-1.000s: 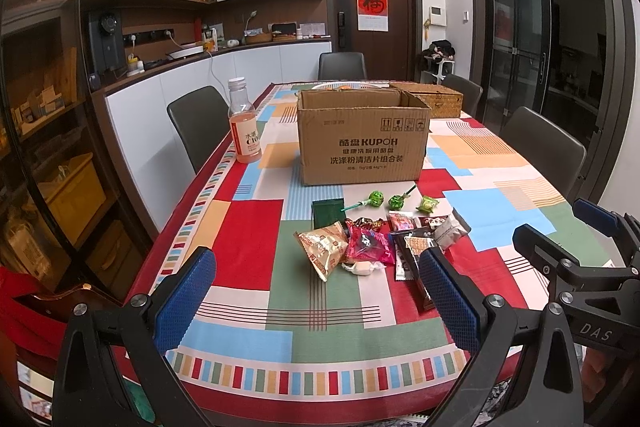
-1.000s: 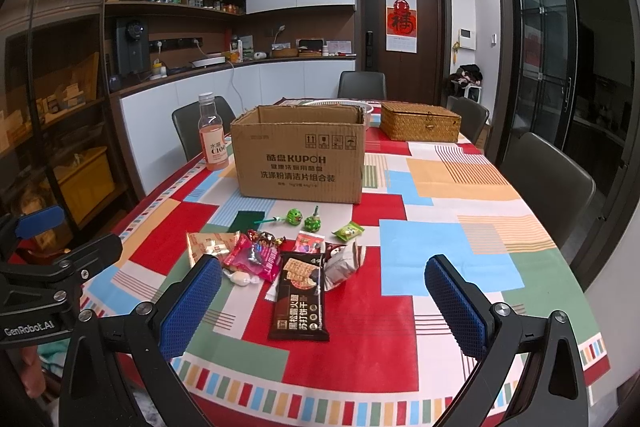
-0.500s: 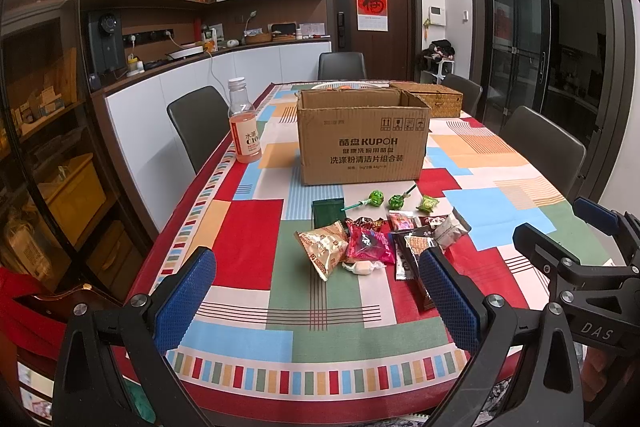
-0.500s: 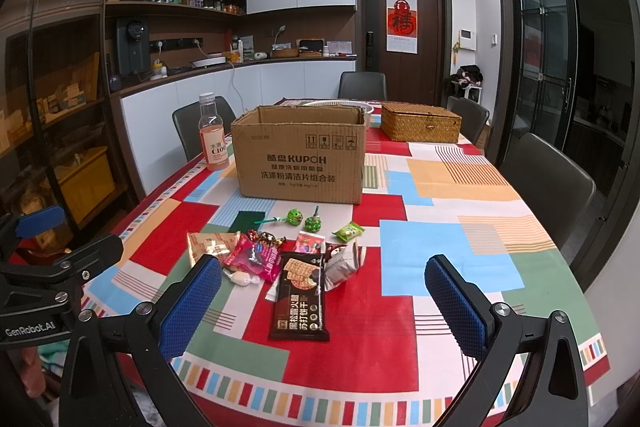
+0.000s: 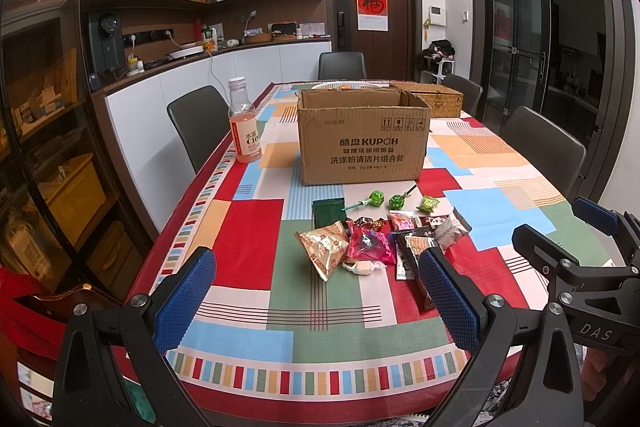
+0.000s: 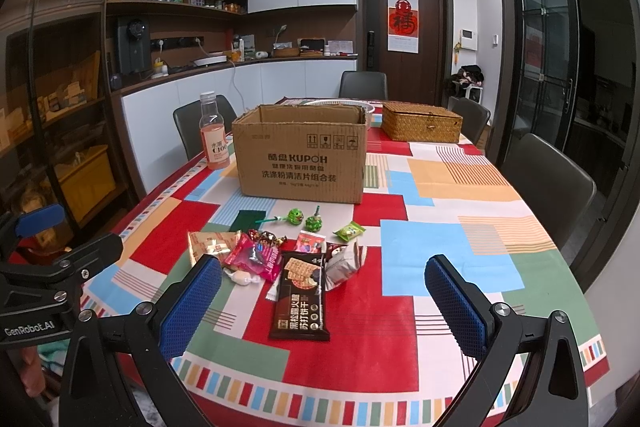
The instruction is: Organize snacks
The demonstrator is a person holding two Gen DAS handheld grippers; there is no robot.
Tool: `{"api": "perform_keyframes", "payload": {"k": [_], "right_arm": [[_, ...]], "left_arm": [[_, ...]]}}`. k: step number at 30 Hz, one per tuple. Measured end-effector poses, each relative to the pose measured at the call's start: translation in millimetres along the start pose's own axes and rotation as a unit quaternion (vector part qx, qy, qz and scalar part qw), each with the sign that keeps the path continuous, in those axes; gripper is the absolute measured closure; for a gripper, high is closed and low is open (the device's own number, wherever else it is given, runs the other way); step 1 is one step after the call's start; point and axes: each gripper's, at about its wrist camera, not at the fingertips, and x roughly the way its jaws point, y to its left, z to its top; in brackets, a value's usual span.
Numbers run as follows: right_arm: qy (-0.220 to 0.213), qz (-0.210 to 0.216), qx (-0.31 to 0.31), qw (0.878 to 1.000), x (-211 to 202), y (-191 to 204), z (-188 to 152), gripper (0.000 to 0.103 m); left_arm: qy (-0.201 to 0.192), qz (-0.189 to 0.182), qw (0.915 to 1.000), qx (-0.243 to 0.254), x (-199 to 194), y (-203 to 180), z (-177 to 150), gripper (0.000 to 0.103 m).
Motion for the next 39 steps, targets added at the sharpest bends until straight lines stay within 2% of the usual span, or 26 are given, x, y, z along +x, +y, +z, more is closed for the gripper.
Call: {"api": "perform_keyframes", "payload": {"k": [11,20,26,39], "right_arm": [[0.016,0.008,-0.006,1.0,1,7,2,0.0],[0.05,0.012,-0.011,0.999,29,8,1,0.001],[0.084,0.018,-0.017,0.996,54,14,2,0.004],[0.169,0.024,-0.036,0.985,123,32,-6,0.019]], "left_arm": [[0.013,0.0,0.9999,0.0,10,7,-1,0.0],[0.002,0.011,0.9995,0.03,29,10,-2,0.0],[0.018,-0.01,0.9993,0.031,53,16,-1,0.003],[0.073,-0.05,0.9961,0.001,126,36,-8,0.021]]}}
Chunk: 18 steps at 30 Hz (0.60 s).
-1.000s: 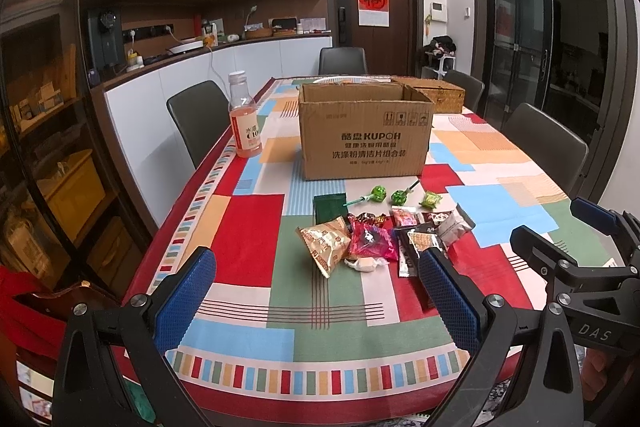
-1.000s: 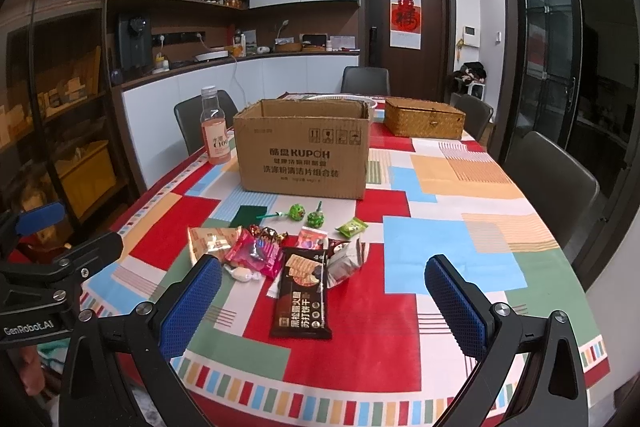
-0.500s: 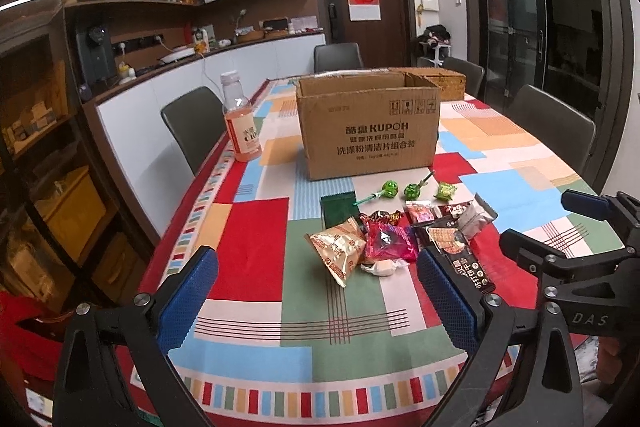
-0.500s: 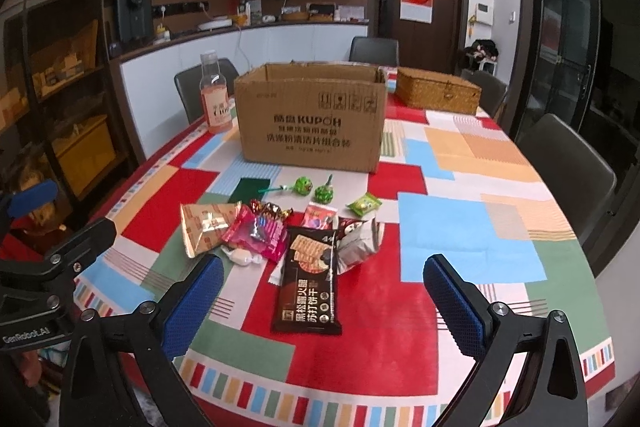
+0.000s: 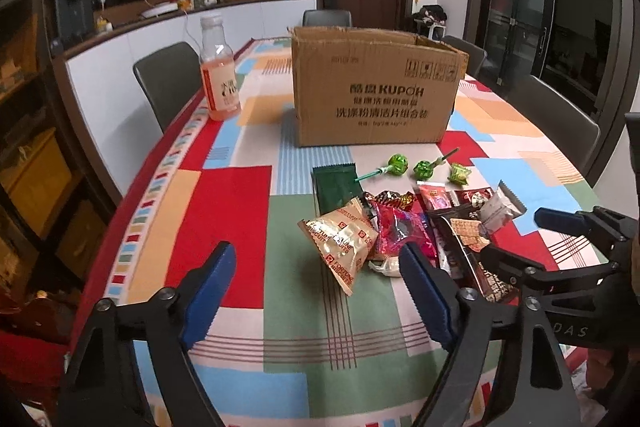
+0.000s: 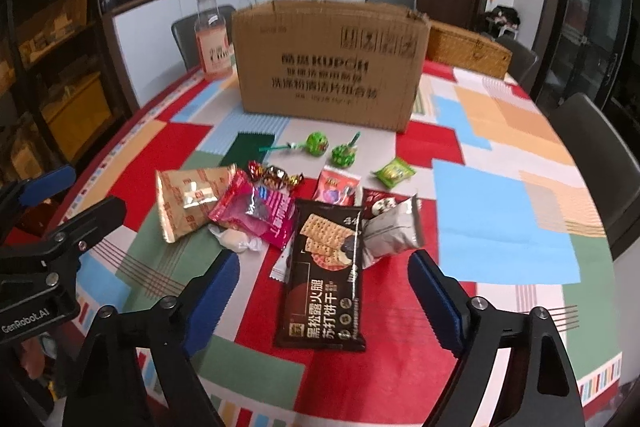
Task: Organize snacks
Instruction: 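Grasp the gold biscuit bag with the left tool while the right grasps the dark cracker pack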
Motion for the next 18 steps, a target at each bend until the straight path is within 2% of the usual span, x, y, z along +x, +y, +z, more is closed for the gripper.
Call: {"api": "perform_keyframes", "payload": {"k": [12,18], "right_arm": [[0.072,-0.005,0.005,0.997,50,-1,4,0.029],[0.092,-0.011,0.006,0.996,64,-2,4,0.034]], "left_arm": [[0.046,-0.051,0.9975,-0.018,57,9,-1,0.034],[0.064,-0.074,0.9949,-0.026,74,11,-3,0.041]]}}
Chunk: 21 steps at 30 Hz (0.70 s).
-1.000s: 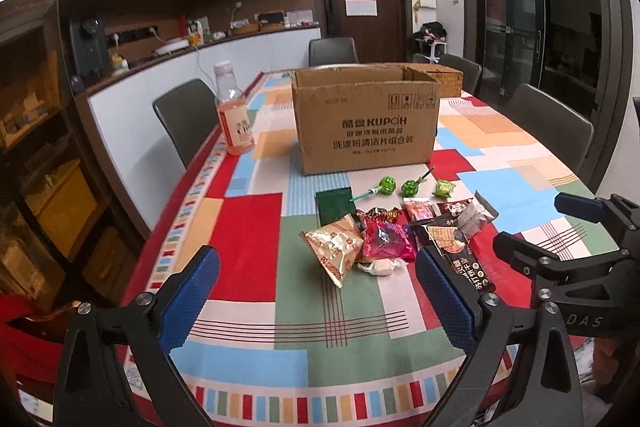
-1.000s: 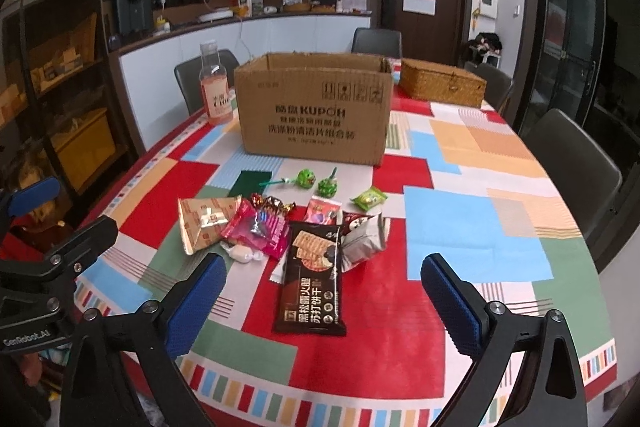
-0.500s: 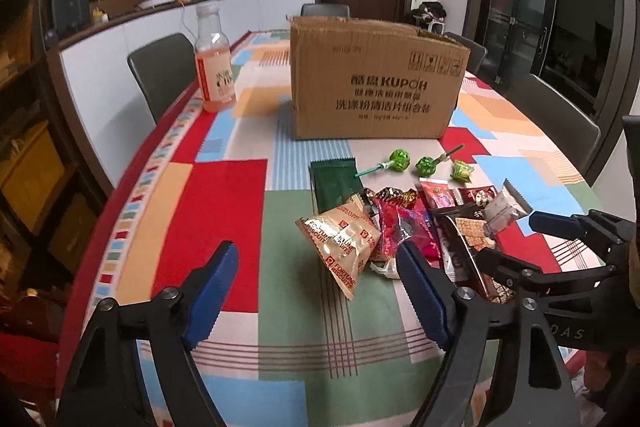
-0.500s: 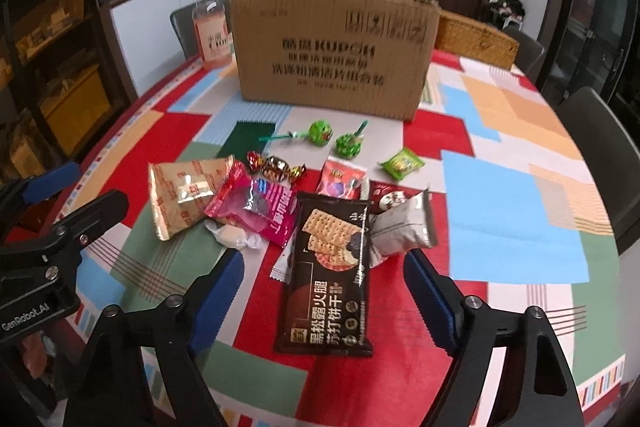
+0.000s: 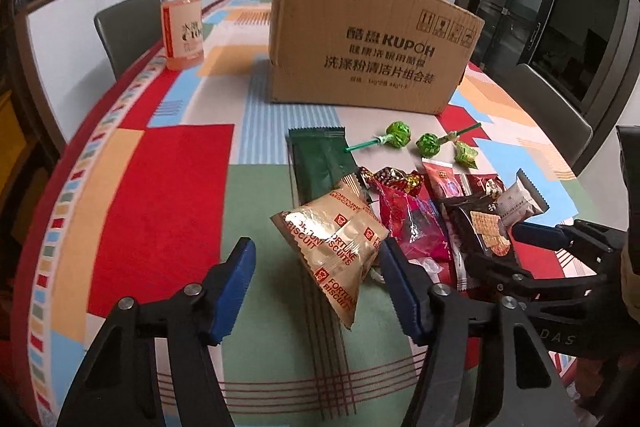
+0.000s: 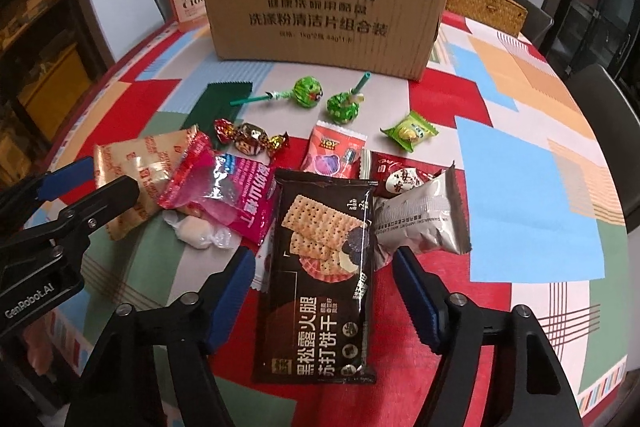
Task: Organize snacks
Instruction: 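Grasp the gold biscuit bag with the left tool while the right grasps the dark cracker pack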
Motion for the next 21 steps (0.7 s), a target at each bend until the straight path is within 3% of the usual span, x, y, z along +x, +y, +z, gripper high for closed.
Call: {"api": "perform_keyframes", "payload": {"k": [8,15,21], "right_arm": [[0.013,0.007,0.001,1.0,10,0,2,0.043],[0.011,0.011,0.006,1.0,12,-1,4,0.052],[0.007,0.018,0.006,1.0,10,-2,2,0.053]], "left_arm": [[0.001,-0.025,0.9997,0.0,11,0,8,0.047],[0.004,-0.05,0.9987,-0.003,14,-2,10,0.064],[-0.004,-0.039,0.9992,0.007,6,-7,11,0.071]]}}
